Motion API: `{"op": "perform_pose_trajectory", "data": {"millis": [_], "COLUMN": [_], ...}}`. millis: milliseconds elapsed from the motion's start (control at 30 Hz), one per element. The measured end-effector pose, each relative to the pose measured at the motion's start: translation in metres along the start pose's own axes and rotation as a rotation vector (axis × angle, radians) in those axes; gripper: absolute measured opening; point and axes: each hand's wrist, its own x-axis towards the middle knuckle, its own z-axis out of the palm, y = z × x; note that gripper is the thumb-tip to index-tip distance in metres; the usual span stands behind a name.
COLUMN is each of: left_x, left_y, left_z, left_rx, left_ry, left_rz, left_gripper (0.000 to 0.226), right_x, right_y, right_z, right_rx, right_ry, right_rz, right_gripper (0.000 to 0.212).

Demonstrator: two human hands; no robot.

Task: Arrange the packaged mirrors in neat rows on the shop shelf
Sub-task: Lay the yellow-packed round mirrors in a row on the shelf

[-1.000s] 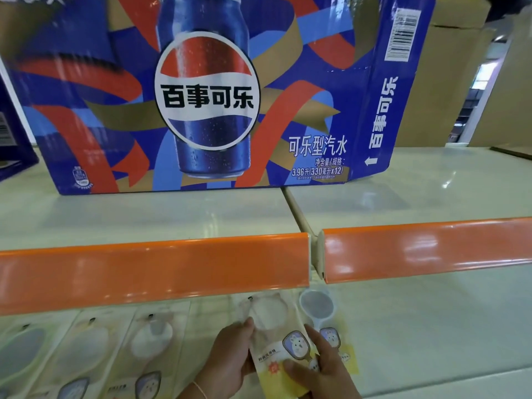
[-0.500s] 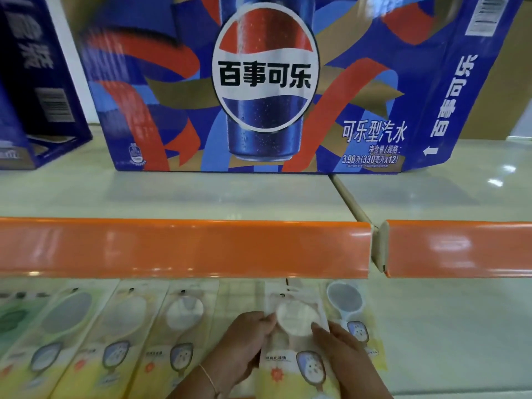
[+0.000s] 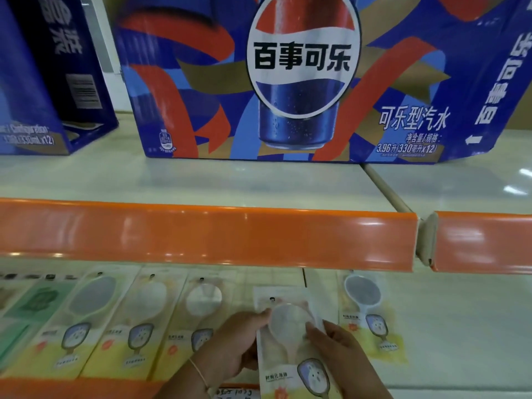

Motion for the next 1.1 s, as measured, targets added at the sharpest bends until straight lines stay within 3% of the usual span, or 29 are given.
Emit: {"op": "perform_pose_trajectory", "data": {"millis": [300,600,767,867,933,1100], "left_x": [0.002,-0.016,-0.020,-0.023,-0.027,-0.037], "left_y": [-0.012,-0.018,-0.021,-0.024,-0.022,-0.017], "left_z": [-0.029,-0.072,-0.097,-0.113,-0.124,-0.152], "left_rx": [-0.057,-0.073,-0.135,-0.185,-0.158,0.073], "left_ry": [0.005,-0.044,-0.067,-0.010,-0.002,0.208], "left_rz": [-0.050,0.018,-0.016,0.000,0.032,0.263], "left_gripper": [0.037,0.016,0.021,0.016,0.018,0.019], "right_x": [-0.002,0.002,-0.003,-0.009,-0.010,-0.004], "right_y": [0.002,0.004,-0.002,-0.005,-0.003,0.001], "right_z": [0.027,0.064,0.092,0.108,0.118,0.146], "right_rx": [-0.011,-0.063,-0.061,-0.066,-0.136,-0.148], "right_ry": [0.087,0.043,-0.020,-0.154,-0.212,-0.056], "right_rz": [0.069,0.136,0.160,0.089,0.019,-0.055], "right_gripper": [0.027,0.023,0.021,0.017,0.026,0.013]}}
